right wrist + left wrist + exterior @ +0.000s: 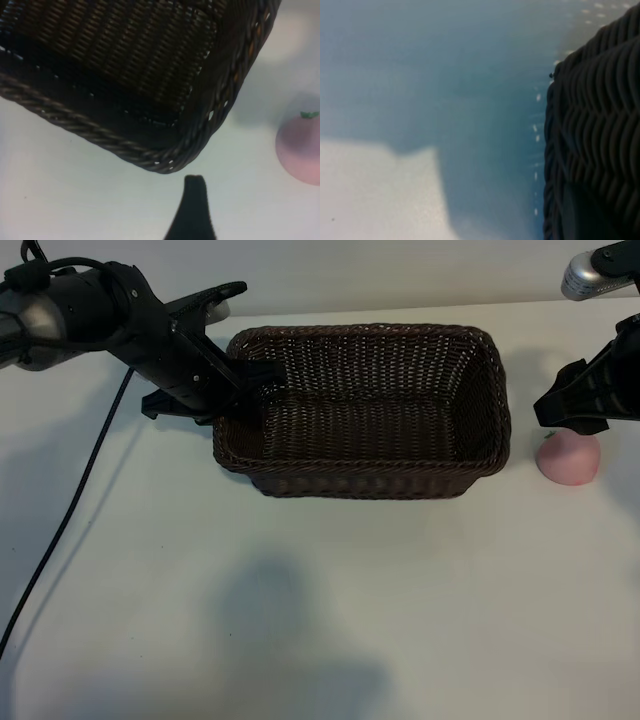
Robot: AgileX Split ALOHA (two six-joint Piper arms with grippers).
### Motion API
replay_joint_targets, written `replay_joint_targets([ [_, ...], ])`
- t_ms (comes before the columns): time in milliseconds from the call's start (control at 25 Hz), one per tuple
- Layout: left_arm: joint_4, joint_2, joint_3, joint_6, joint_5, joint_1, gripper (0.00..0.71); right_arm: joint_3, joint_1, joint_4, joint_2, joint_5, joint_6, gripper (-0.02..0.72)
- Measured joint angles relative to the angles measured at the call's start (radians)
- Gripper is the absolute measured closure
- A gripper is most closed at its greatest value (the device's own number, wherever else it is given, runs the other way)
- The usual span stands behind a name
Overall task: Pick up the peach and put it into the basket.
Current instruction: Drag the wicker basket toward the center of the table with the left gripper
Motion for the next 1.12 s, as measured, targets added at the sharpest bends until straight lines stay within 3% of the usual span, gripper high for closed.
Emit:
replay_joint_targets([
  [520,-0.001,0.000,-0.001,-0.010,-0.008,0.000,0.539,0.000,0.000,0.000,0.000,0.000,0.000,0.110],
  [640,-0.010,0.000,-0.001,-0.018,-0.006,0.000,0.436,0.000,0.000,0.000,0.000,0.000,0.000,0.110],
  [880,-0.001,-0.011,-0.001,-0.027,-0.001,-0.001,0.067,0.000,0.000,0.000,0.000,0.000,0.000,0.110],
  [960,0.023,-0.032,-0.001,-0.032,0.011,-0.001,0.014,0.000,0.000,0.000,0.000,0.000,0.000,0.110],
  [1120,0.072,-0.104,-0.001,-0.033,0.054,-0.001,0.006,0.000,0.000,0.000,0.000,0.001,0.000,0.110],
])
